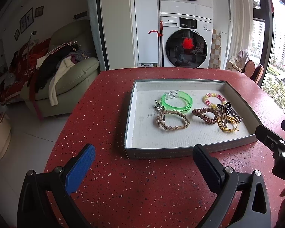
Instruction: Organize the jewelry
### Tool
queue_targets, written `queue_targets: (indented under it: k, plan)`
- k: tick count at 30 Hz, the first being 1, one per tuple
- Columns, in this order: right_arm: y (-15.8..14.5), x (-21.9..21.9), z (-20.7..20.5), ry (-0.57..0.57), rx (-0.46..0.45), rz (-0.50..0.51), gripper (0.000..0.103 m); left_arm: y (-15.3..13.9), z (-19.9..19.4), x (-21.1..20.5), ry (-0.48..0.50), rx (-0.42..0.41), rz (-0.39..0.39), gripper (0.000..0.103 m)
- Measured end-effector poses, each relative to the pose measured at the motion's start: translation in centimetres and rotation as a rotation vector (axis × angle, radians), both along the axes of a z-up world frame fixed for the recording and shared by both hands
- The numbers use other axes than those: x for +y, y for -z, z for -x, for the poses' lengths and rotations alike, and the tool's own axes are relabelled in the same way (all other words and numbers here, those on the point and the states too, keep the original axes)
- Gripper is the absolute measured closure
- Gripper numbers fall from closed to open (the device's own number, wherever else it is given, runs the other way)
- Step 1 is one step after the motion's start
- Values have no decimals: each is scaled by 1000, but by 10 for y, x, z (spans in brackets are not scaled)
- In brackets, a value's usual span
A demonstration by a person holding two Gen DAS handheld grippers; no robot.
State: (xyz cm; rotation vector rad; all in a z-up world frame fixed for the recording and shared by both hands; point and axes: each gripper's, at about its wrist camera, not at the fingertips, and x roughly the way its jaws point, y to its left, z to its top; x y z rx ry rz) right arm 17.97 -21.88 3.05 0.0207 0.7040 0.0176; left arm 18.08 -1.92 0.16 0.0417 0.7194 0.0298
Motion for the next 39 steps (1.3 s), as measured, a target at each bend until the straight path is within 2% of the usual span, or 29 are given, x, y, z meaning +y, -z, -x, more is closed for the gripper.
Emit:
queue_targets:
  k: [39]
  plan:
    - [-2,-1,1,2,1,-6,0,2,3,0,-3,5,-3,0]
